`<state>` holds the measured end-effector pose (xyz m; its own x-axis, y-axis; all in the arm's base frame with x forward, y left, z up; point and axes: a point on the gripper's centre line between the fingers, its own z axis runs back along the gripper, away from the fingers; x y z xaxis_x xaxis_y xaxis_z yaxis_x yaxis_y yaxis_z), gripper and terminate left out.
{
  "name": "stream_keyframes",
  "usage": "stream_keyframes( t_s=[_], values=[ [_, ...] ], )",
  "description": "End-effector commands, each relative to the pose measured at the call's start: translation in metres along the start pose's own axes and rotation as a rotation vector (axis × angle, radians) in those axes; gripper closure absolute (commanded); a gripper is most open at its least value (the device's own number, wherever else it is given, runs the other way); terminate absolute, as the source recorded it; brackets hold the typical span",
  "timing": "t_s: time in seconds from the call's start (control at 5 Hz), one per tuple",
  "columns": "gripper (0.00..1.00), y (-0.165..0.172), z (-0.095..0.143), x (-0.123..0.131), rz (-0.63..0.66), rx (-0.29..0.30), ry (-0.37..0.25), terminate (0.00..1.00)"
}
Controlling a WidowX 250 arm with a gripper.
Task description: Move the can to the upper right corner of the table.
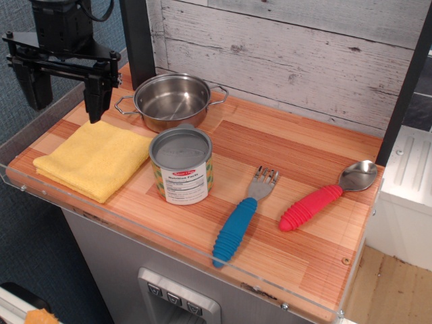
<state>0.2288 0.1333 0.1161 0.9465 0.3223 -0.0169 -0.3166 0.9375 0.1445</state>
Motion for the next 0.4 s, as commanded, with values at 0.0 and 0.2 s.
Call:
stream_keyframes(
  t_s=[0.0, 0.2],
  values=[
    [0.00, 0.000, 0.000, 0.000, 0.000, 0.000, 0.000, 0.00],
    [0.00, -0.010, -0.003, -0.005, -0.125, 0.029, -0.020, 0.00]
  ],
)
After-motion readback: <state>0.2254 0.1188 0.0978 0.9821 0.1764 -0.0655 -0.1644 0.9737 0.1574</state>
